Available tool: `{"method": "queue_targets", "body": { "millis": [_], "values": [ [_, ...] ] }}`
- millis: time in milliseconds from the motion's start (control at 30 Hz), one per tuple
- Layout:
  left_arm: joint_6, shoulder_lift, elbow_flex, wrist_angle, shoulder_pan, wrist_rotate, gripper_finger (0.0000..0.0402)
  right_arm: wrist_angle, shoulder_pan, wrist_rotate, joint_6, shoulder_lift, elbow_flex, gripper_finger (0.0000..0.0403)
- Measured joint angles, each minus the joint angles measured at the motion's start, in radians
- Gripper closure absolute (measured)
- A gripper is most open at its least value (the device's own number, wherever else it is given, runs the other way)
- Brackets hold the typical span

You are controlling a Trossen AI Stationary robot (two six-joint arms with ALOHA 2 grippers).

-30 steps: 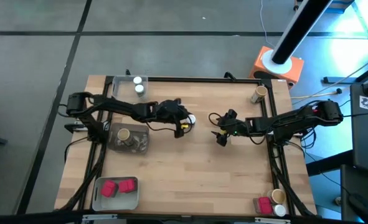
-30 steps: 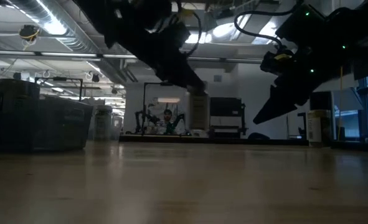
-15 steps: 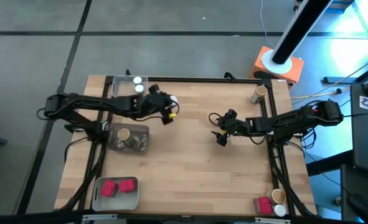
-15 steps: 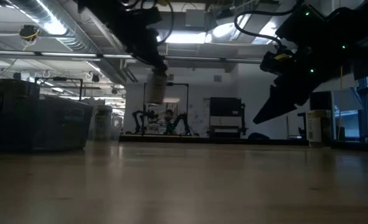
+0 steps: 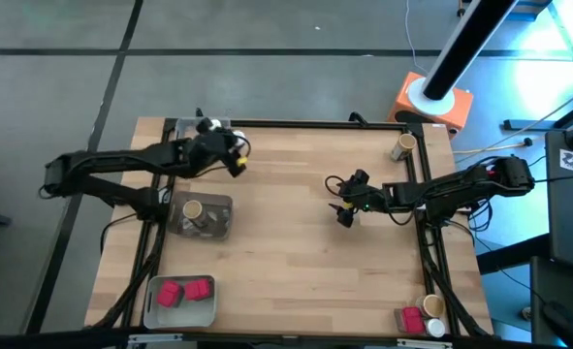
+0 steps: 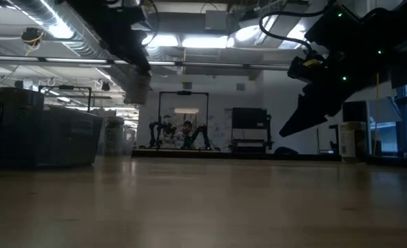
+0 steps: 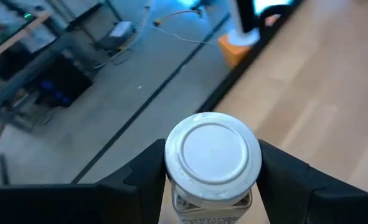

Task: Sort spices by type
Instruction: Put the top white spice bottle into the transparent bin

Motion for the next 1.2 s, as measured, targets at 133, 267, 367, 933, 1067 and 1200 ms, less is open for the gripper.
{"method": "queue_targets", "body": {
  "millis": [133, 267, 367, 933, 1067, 1200],
  "values": [
    [-0.014, -0.070, -0.001, -0.027, 0.046, -0.074, 0.0212, 0.000, 0.000, 0.001, 0.000, 0.000, 0.000, 0.0058],
    [-0.025, -0.107, -0.001, -0.060, 0.103, -0.107, 0.0212, 0.000, 0.000, 0.020, -0.002, 0.000, 0.000, 0.0058],
    [-0.041, -0.116, -0.001, -0.078, 0.153, -0.114, 0.0212, 0.000, 0.000, 0.026, -0.002, 0.000, 0.000, 0.0058],
    [-0.113, -0.114, -0.191, 0.049, 0.422, -0.113, 0.0207, 0.000, 0.000, 0.024, -0.026, 0.000, 0.000, 0.0058],
    [-0.135, -0.114, -0.241, 0.111, 0.465, -0.067, 0.0209, 0.000, 0.000, 0.026, -0.027, 0.000, 0.000, 0.0058],
    [-0.147, -0.109, -0.295, 0.200, 0.507, 0.012, 0.0206, 0.000, 0.000, 0.026, -0.027, 0.000, 0.000, 0.0058]
  ]
}}
